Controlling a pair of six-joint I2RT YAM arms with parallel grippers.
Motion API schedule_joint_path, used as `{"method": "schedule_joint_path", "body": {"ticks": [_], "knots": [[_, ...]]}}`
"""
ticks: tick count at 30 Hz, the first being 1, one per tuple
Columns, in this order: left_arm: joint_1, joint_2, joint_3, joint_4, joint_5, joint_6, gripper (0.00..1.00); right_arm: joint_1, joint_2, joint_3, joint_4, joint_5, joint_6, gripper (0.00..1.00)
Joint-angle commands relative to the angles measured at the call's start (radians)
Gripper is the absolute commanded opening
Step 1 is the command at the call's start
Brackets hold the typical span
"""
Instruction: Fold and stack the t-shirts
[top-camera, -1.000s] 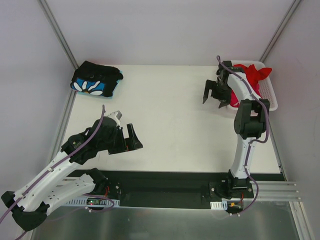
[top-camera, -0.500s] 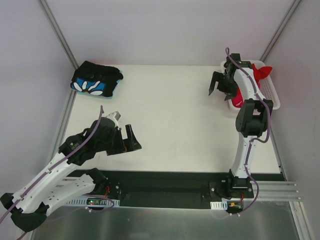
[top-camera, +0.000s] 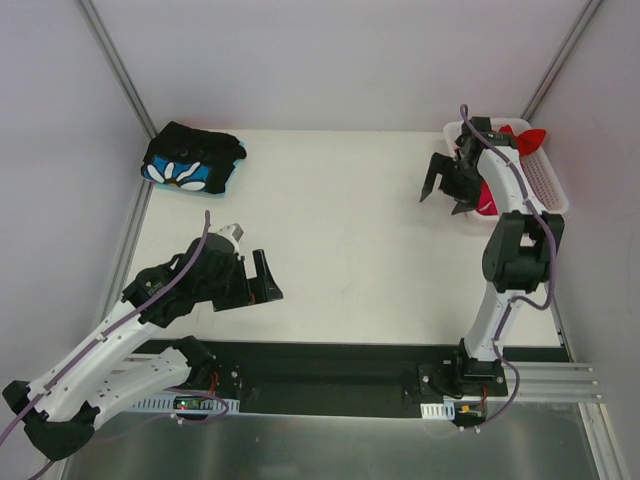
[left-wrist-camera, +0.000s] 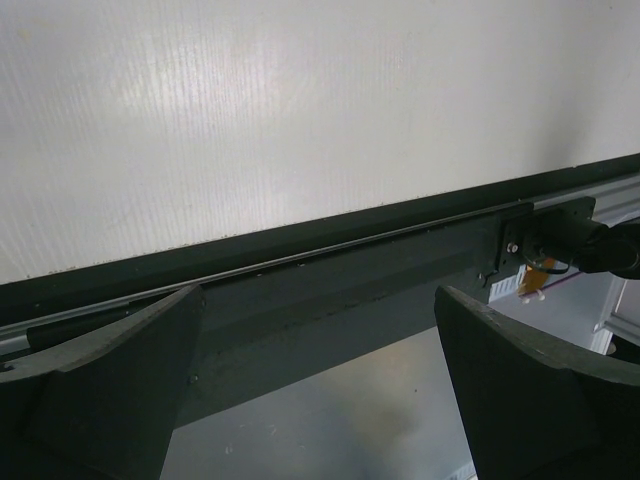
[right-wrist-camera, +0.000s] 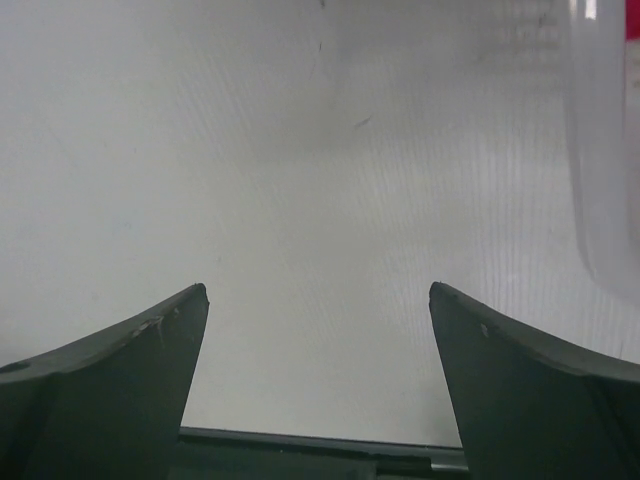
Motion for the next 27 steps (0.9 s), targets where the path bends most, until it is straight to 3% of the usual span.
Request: {"method": "schedule_joint_path", "body": {"ticks": [1, 6, 13, 27], "knots": [[-0.007, 0.011, 0.035, 0.006, -0.001, -0.011, 0.99, 0.028, -0.330, -0.140, 0.008, 0.025, 0.040, 0.96], [-0.007, -0.005, 0.026, 0.017, -0.004, -0.010, 0.99, 0.007, -0.441, -0.253, 0.004, 0.099, 0.026, 0.96], [-0.007, -0.035, 0.011, 0.019, 0.000, -0.018, 0.99, -0.061, -0.406, -0.337, 0.031, 0.223, 0.014, 0.96], [-0.009, -0.045, 0.009, 0.019, -0.001, -0.016, 0.99, -0.139, -0.130, -0.124, 0.015, 0.280, 0.068, 0.96]]}}
